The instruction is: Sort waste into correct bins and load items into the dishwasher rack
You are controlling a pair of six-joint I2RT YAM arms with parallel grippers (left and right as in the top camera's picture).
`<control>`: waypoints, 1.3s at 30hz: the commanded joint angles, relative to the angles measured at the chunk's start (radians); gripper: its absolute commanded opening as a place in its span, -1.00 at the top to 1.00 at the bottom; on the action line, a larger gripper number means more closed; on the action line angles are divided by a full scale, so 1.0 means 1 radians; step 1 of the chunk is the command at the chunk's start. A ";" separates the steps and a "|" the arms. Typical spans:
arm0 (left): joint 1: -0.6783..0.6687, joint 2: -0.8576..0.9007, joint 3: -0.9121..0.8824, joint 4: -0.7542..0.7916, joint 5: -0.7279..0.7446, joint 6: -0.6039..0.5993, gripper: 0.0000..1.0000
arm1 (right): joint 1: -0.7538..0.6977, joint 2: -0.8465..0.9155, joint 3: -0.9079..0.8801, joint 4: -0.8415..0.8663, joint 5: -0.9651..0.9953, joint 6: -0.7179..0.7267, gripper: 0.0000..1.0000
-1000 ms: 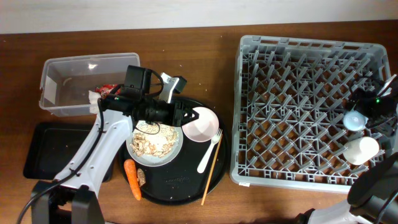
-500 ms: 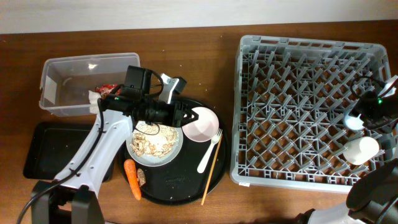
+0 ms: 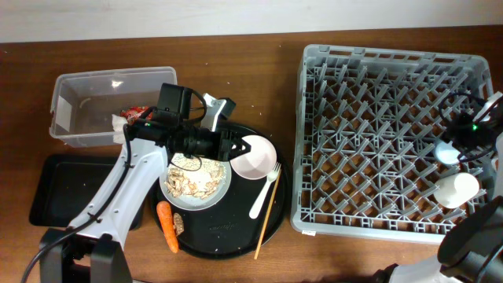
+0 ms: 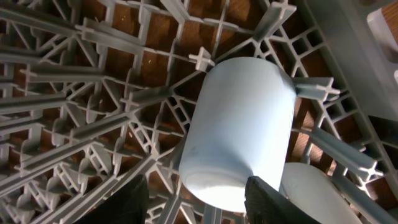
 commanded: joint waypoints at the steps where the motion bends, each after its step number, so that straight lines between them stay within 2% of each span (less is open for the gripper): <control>1: 0.002 -0.006 0.006 -0.002 0.004 0.019 0.35 | 0.005 0.067 -0.005 0.021 0.044 0.002 -0.08; 3: 0.002 -0.006 0.006 -0.003 0.004 0.019 0.35 | 0.002 0.089 -0.005 0.045 0.080 0.010 -0.22; 13: 0.002 -0.006 0.006 -0.003 -0.024 0.019 0.36 | -0.020 0.091 0.041 0.142 0.072 0.043 -0.50; 20: 0.002 -0.006 0.006 -0.014 -0.093 0.019 0.32 | -0.016 0.017 0.042 0.056 -0.204 -0.003 -0.68; 26: 0.002 -0.006 0.006 -0.067 -0.226 0.019 0.19 | 0.041 -0.147 0.042 -0.086 -0.448 -0.138 -0.66; 30: 0.003 -0.006 0.006 -0.160 -0.382 0.018 0.21 | 0.208 -0.262 0.042 -0.157 -0.496 -0.226 -0.59; 33: 0.008 -0.007 0.006 -0.260 -0.555 -0.050 0.22 | 0.408 -0.305 0.042 -0.153 -0.448 -0.232 -0.59; 35: 0.031 -0.012 0.006 -0.336 -0.705 -0.158 0.23 | 0.560 -0.300 0.042 -0.135 -0.372 -0.231 -0.60; 36: 0.045 -0.016 0.006 -0.367 -0.756 -0.197 0.22 | 0.624 -0.293 0.042 -0.128 -0.325 -0.227 -0.67; 39: 0.107 -0.045 0.006 -0.430 -0.811 -0.237 0.21 | 0.802 -0.261 0.042 -0.099 -0.157 -0.197 -0.80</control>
